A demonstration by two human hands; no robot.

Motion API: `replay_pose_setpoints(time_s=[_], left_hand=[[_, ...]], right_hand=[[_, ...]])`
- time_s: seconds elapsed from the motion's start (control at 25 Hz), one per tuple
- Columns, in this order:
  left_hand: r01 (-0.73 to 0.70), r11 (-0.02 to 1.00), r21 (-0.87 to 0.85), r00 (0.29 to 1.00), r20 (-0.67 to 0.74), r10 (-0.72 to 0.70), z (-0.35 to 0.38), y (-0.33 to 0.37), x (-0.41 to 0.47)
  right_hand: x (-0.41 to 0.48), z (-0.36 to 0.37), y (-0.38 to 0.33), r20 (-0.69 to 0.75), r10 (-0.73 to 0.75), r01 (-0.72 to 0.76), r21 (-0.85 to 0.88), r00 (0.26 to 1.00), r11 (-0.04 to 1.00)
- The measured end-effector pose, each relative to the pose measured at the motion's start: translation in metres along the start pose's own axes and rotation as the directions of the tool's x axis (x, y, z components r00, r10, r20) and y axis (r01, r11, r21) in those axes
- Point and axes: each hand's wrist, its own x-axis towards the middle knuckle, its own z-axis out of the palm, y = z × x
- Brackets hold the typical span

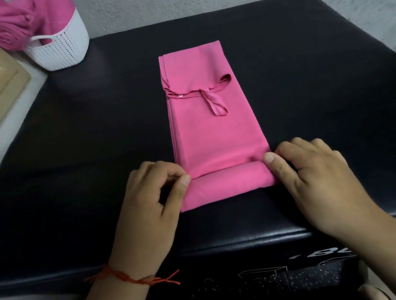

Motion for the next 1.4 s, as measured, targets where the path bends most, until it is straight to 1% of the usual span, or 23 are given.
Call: replay_pose_setpoints(time_s=[0.08, 0.2, 0.28, 0.4, 0.48, 0.56, 0.6, 0.72, 0.92, 1.08, 1.24, 1.32, 1.4], left_hand=[[-0.081, 0.997, 0.011, 0.996, 0.026, 0.081, -0.003, 0.000, -0.005], [-0.088, 0.996, 0.018, 0.986, 0.140, 0.084, -0.010, -0.007, -0.008], [-0.053, 0.999, 0.011, 0.985, 0.164, 0.051, -0.012, -0.011, -0.006], [0.057, 0.998, -0.026, 0.986, 0.158, -0.053, -0.012, -0.011, -0.001], [0.090, 0.995, -0.039, 0.984, 0.160, -0.083, -0.012, -0.012, 0.000], [0.100, 0.995, -0.027, 0.980, 0.176, -0.094, -0.010, -0.014, 0.002], [0.102, 0.995, -0.007, 0.978, 0.184, -0.099, -0.009, -0.015, 0.003], [0.092, 0.993, 0.073, 0.974, 0.200, -0.105, -0.007, -0.017, 0.004], [0.084, 0.993, 0.084, 0.973, 0.209, -0.100, -0.005, -0.015, 0.003], [0.104, 0.993, 0.057, 0.973, 0.201, -0.114, -0.003, -0.011, 0.004], [0.114, 0.991, 0.064, 0.975, 0.187, -0.124, -0.001, -0.009, 0.005], [0.127, 0.990, 0.068, 0.975, 0.172, -0.137, 0.001, -0.010, 0.004], [0.153, 0.985, 0.083, 0.979, 0.125, -0.162, 0.003, -0.009, 0.005]], right_hand=[[0.002, 0.001, 0.000, -0.007, 0.009, -0.009, -0.021, 1.000, 1.000], [0.004, 0.004, -0.001, -0.048, 0.021, -0.023, -0.039, 0.999, 0.999], [0.005, 0.007, -0.002, -0.072, 0.032, -0.035, -0.038, 0.997, 0.999], [0.001, 0.012, -0.004, -0.146, 0.008, -0.022, -0.092, 0.989, 0.996], [0.001, 0.014, -0.004, -0.187, 0.007, -0.015, -0.039, 0.982, 0.999], [0.000, 0.013, -0.004, -0.181, 0.001, 0.012, 0.074, 0.984, 0.997], [-0.002, 0.012, -0.004, -0.180, -0.030, 0.046, 0.086, 0.983, 0.995], [-0.008, 0.010, 0.000, -0.168, -0.096, 0.106, 0.053, 0.981, 0.993], [-0.014, 0.002, 0.009, -0.041, -0.129, 0.129, 0.004, 0.991, 0.992], [-0.011, -0.001, 0.010, -0.078, -0.096, 0.097, 0.018, 0.992, 0.995], [-0.008, 0.002, 0.006, -0.088, -0.089, 0.085, -0.046, 0.992, 0.995], [-0.005, 0.001, 0.005, -0.067, -0.058, 0.057, -0.017, 0.996, 0.998], [-0.001, -0.002, 0.003, -0.028, -0.011, 0.013, 0.082, 1.000, 0.997]])
